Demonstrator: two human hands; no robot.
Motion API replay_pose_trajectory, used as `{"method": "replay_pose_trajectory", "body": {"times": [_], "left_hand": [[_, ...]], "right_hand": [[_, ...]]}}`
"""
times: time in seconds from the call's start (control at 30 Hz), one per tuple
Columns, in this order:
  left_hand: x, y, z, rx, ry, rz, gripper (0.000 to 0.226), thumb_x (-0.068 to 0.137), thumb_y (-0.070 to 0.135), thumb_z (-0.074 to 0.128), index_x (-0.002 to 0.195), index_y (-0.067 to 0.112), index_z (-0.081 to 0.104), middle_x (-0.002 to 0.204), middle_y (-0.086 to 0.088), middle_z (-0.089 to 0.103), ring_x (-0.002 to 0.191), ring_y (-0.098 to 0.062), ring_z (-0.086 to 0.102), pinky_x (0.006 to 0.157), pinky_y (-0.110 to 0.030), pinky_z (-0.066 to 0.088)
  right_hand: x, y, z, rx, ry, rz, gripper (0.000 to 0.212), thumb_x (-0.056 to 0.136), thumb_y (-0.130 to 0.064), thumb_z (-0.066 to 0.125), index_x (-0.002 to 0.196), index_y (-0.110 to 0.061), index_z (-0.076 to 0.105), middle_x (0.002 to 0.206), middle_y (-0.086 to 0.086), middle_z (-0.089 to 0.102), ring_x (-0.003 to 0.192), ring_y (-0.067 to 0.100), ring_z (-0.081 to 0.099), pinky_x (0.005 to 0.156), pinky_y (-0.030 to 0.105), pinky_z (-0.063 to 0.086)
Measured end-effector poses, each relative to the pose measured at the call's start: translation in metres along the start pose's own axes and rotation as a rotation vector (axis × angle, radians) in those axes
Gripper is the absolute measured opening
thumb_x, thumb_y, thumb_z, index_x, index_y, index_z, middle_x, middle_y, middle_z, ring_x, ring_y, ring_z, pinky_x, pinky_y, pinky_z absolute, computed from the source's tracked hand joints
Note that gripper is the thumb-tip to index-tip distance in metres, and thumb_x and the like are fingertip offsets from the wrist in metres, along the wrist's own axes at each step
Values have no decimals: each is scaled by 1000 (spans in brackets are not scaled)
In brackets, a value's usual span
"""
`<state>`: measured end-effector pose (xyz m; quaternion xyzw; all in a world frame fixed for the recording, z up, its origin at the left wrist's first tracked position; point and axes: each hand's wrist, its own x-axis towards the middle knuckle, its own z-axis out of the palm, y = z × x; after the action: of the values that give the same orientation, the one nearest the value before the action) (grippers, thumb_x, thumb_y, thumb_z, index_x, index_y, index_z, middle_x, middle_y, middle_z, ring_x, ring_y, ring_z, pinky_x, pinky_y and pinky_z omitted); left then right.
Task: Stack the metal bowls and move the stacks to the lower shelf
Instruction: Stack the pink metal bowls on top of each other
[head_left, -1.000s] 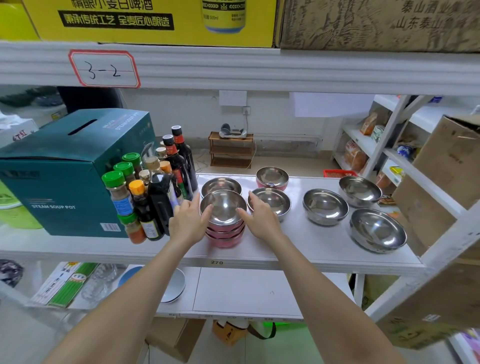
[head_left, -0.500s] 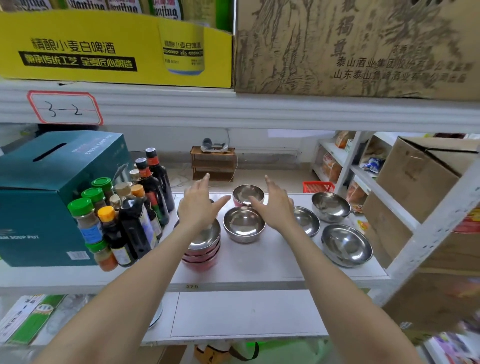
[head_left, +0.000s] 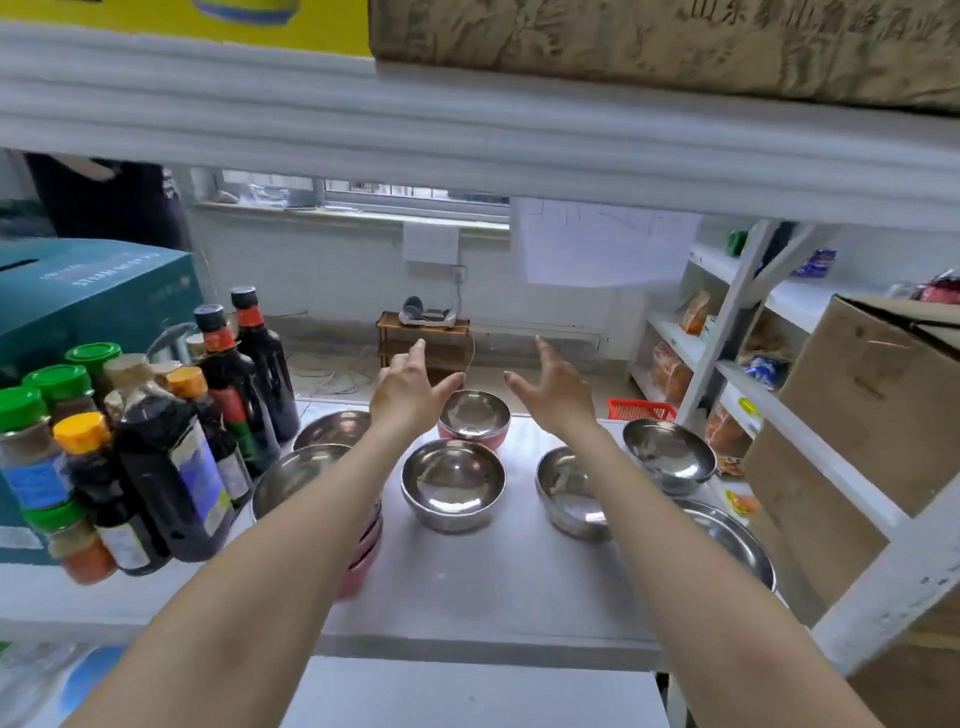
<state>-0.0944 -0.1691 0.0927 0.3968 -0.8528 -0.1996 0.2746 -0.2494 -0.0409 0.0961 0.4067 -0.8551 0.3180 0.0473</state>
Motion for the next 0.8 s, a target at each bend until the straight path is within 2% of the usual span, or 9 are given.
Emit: {"method": "replay_pose_trajectory", "body": {"times": [0.17,0.4,0.5,0.6,0.7,0.8], "left_hand": [[26,-13,54,-27,-122,-97,84,87,63,50,151,18,19,144,-17,42,129,-34,43,99,-45,41],[45,-27,99,88,-275,-174,85,87,71,35,151,16,20,146,-15,43,132,-34,42,99,-48,41],[48,-33,107,119,-319,-236,82,88,70,34,142,9,35,139,-17,50,126,-35,48,95,-45,43],[48,-36,113,129,-321,-233,72,90,66,36,128,6,49,131,-17,56,119,-35,53,94,-43,44],[47,-36,117,127,-302,-214,70,91,64,37,128,6,50,131,-17,56,119,-35,53,93,-42,44],[46,-35,117,128,-287,-207,70,92,63,37,130,5,48,131,-17,56,119,-34,53,92,-42,43]], "right_hand": [[28,29,42,9,-85,34,77,89,-56,53,151,-19,25,150,9,43,136,31,41,105,49,33],[49,55,90,-24,-338,117,79,90,-60,48,151,-16,23,151,12,41,137,32,39,110,48,34],[54,58,98,-56,-397,135,71,91,-58,47,143,-10,37,145,13,48,132,33,45,105,44,39],[56,58,102,-22,-440,121,53,93,-52,50,127,-12,53,130,11,59,118,29,54,95,39,44],[55,57,104,37,-420,118,45,94,-46,52,122,-12,57,123,10,62,112,28,56,89,36,44],[51,57,104,47,-397,122,43,94,-45,53,122,-12,57,122,10,63,111,29,57,92,38,45]]}}
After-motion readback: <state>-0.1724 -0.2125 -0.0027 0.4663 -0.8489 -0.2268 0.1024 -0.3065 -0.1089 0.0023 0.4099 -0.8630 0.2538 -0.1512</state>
